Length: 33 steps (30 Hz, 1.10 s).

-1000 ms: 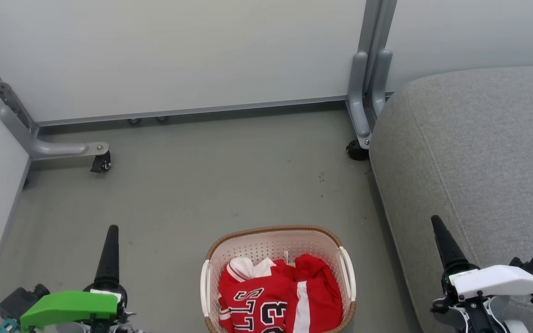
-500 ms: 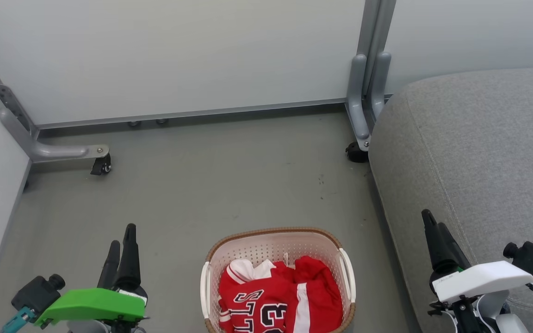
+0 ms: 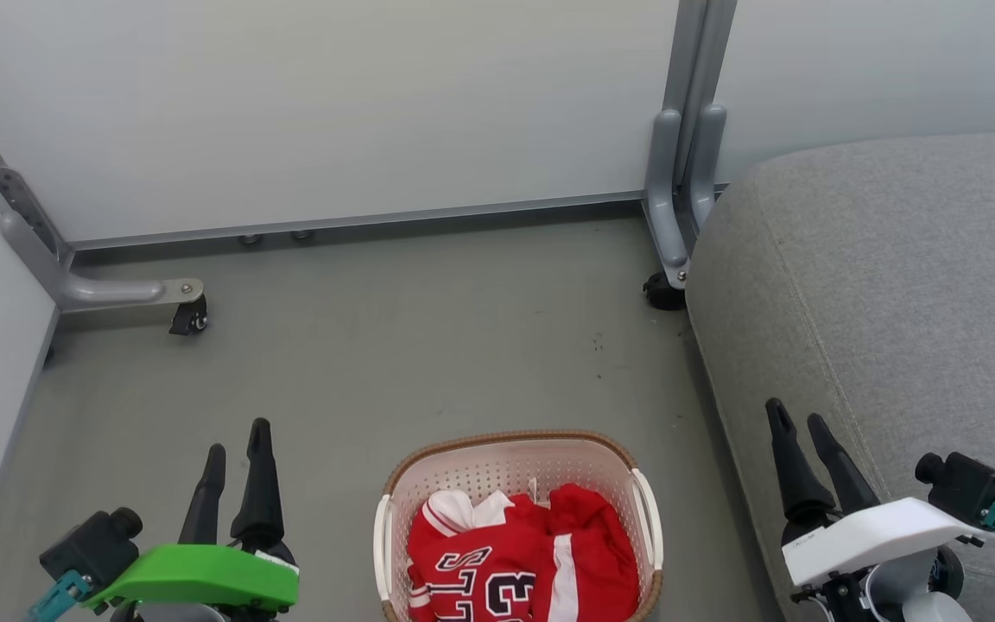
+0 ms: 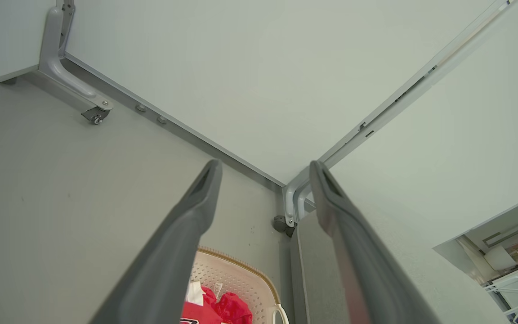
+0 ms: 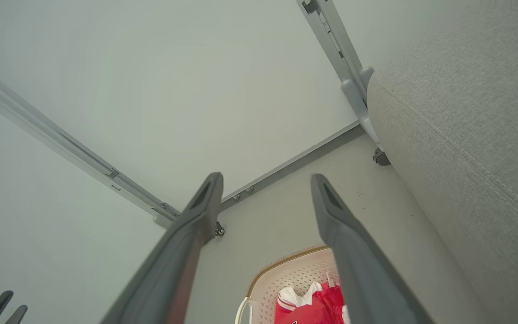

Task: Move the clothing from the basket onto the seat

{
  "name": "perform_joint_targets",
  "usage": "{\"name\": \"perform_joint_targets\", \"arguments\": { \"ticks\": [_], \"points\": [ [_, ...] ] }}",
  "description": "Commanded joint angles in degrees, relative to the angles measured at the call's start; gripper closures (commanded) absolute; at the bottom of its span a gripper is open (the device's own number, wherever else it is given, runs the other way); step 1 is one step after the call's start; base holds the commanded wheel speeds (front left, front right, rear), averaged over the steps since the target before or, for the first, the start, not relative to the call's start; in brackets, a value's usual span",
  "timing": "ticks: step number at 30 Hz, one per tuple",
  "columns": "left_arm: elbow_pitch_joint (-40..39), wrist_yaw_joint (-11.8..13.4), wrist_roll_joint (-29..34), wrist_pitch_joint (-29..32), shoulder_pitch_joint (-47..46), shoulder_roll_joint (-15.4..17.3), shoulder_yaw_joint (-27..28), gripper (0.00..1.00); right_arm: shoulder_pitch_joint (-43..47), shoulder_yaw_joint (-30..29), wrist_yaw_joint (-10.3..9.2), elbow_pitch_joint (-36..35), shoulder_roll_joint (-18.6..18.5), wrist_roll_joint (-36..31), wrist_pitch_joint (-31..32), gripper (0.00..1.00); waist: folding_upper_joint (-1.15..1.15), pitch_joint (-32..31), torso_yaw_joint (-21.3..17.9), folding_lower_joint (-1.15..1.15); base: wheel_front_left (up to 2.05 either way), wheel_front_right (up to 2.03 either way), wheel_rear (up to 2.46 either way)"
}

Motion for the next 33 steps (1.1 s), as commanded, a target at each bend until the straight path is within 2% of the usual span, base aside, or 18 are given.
{"name": "perform_joint_targets", "arguments": {
  "ticks": [1,33],
  "points": [
    [-1.1,0.2,2.1,-0.6,0.2,0.3,-0.3,0.0,0.3,0.3,0.02,-1.0,-0.6,-2.2,-0.7,0.0,0.0,-0.1,0.0,0.0,0.0,0.0,0.0],
    [-4.3,2.0,22.2,-5.5,3.0,0.5,-4.4,0.0,3.4,1.7,0.02,-3.7,0.2,-21.6,-5.6,0.0,0.0,-1.5,-0.3,0.0,0.0,0.0,0.0]
  ]
}}
